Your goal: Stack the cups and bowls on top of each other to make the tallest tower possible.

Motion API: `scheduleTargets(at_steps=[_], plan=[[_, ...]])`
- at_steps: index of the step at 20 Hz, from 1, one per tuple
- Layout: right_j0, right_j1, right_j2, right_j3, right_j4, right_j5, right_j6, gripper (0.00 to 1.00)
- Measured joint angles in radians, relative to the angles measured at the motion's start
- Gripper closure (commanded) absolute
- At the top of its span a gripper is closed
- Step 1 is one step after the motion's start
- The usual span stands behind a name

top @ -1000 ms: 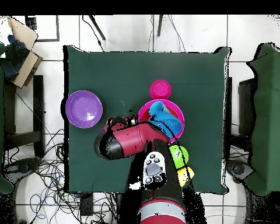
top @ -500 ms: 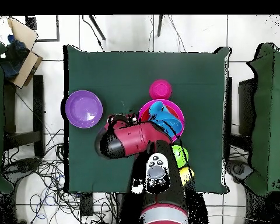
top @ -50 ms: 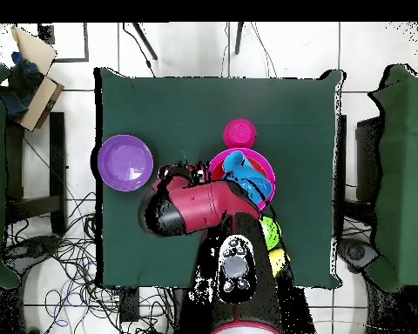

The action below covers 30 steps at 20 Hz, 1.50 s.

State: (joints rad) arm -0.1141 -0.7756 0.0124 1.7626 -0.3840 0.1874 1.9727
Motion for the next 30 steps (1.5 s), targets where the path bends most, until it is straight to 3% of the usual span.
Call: scheduleTargets(at_steps=[5, 15, 19, 24, 30], plan=[[0.035, -0.010, -0.028, -0.008, 0.021, 0.000, 0.000, 0.00], [0.260, 0.079, -0.161, -0.100, 0.113, 0.001, 0.027, 0.00], [0.309, 0.122, -0.192, -0.126, 0.145, 0.000, 0.043, 0.00], [0.333, 0.176, -0.217, -0.141, 0.173, -0.003, 0.058, 0.00], [0.332, 0.298, -0.273, -0.180, 0.193, -0.088, 0.068, 0.00]])
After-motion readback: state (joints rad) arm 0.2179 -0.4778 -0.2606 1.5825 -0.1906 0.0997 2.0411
